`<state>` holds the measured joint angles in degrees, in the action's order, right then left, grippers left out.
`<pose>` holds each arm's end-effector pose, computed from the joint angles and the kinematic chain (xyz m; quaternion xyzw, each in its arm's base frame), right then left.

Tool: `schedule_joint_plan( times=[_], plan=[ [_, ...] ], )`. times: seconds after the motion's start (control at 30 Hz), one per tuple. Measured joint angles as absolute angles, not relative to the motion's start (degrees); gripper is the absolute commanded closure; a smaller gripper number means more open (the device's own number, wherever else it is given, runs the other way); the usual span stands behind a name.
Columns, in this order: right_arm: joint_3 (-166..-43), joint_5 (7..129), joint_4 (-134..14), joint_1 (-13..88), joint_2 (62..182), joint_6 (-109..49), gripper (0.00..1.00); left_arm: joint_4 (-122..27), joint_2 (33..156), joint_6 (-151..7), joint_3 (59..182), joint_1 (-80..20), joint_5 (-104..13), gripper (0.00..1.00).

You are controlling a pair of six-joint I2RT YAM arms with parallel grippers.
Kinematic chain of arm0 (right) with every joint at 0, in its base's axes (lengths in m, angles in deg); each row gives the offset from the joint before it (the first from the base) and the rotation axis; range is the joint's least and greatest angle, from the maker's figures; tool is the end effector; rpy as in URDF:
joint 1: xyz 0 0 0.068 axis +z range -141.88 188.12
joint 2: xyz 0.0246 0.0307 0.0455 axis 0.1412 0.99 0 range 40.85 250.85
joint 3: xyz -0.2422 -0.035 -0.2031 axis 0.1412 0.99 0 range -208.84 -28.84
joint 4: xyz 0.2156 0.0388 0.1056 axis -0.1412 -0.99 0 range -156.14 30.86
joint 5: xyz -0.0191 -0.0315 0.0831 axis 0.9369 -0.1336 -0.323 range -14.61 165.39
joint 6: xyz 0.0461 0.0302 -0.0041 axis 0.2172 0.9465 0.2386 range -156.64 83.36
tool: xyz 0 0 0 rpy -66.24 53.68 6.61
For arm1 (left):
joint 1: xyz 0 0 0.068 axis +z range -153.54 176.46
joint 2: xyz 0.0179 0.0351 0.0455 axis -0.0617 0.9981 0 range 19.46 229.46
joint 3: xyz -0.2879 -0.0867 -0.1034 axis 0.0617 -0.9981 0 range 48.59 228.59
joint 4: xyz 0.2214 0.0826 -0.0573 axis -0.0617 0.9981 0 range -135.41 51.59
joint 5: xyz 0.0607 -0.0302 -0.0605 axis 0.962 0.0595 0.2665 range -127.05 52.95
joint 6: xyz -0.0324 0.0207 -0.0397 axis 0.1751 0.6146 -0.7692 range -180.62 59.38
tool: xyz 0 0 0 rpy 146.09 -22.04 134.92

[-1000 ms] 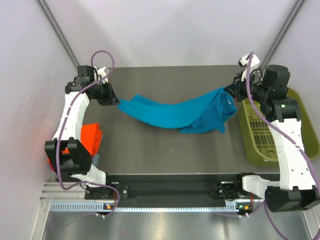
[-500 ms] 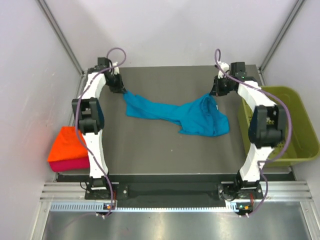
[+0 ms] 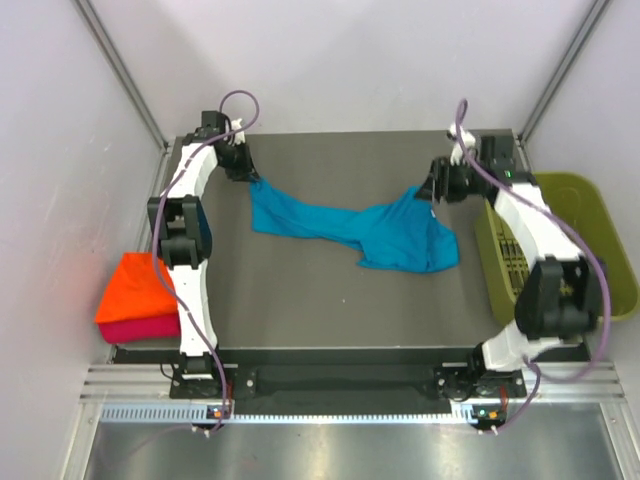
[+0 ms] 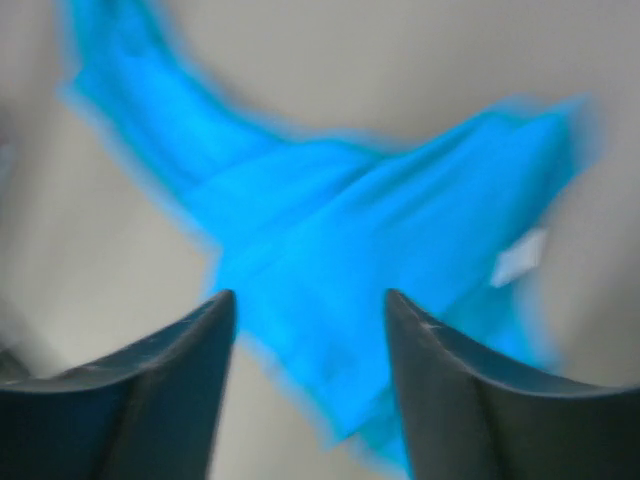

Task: Fold and stack the t-shirts
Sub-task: Flatten the tshirt out

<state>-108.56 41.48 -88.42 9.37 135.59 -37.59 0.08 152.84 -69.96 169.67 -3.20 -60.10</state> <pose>0.3537 0.0287 0.3490 -0.1302 0.8791 0.2698 0.3708 0.5241 -0.0116 0.2578 -0.0242 0.9427 -0.2127 0.2560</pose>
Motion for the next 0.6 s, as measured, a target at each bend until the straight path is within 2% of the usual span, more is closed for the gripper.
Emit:
schedule_joint_plan(
  times=[0.13,0.2,0.27,0.33,0.4,0.6],
  plan=[
    [-92.5,34.45,-88.77,9.37,123.77,-31.3,0.57,-0.03,150.48,-70.75,169.3,-3.22,-61.63,1.0],
    [-86.2,33.46,-88.9,9.37,123.11,-29.72,0.57,-0.12,149.89,-71.01,169.23,-3.22,-62.0,1.0],
    [-80.74,33.57,-89.56,9.37,124.44,-28.87,0.63,-0.22,149.57,-71.21,169.21,-3.22,-62.27,1.0],
    [-76.98,34.1,-90.26,9.37,126.43,-28.02,0.63,-0.36,149.39,-71.25,169.21,-3.68,-62.42,1.0],
    [-75.38,35.06,-90.95,9.37,128.16,-27.69,0.59,-0.42,149.24,-71.3,168.99,-4.05,-62.51,1.0],
    [-77.99,37.51,-91.11,9.37,130.67,-28.92,0.59,-0.53,148.3,-71.54,167.05,-5.95,-62.81,1.0]
  ],
)
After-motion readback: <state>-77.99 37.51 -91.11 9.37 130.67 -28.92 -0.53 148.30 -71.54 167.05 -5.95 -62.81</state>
